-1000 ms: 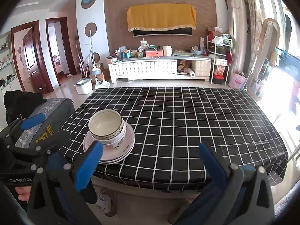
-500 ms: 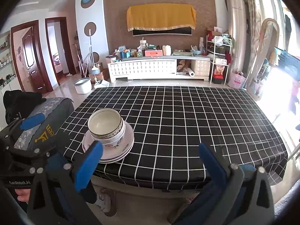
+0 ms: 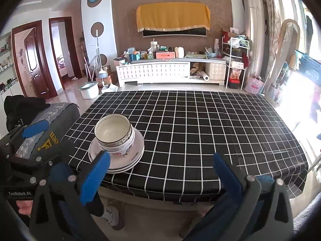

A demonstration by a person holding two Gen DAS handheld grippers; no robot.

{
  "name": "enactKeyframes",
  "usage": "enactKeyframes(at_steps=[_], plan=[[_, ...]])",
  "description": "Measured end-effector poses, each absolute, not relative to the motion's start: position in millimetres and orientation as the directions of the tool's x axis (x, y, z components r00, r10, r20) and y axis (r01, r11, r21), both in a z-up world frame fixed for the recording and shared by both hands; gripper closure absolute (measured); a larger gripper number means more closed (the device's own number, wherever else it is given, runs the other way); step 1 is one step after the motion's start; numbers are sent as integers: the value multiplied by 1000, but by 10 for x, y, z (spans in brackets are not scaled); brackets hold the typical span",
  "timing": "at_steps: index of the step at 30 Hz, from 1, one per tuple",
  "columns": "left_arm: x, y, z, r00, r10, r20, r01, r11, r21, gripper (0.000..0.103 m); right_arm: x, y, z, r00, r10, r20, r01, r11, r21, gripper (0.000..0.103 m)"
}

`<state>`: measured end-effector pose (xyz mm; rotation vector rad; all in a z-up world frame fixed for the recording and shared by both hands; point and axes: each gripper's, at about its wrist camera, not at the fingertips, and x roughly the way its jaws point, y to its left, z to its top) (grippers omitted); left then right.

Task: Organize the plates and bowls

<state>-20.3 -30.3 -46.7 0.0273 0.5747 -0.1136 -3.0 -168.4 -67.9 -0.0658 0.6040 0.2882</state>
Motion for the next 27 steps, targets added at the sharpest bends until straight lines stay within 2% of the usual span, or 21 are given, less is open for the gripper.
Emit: enactKeyframes(at_steps=[27], plan=[[-284, -395, -486, 833, -101, -544, 111, 994, -15, 0, -47, -1723, -670, 794, 243, -557, -295, 956, -4, 0]])
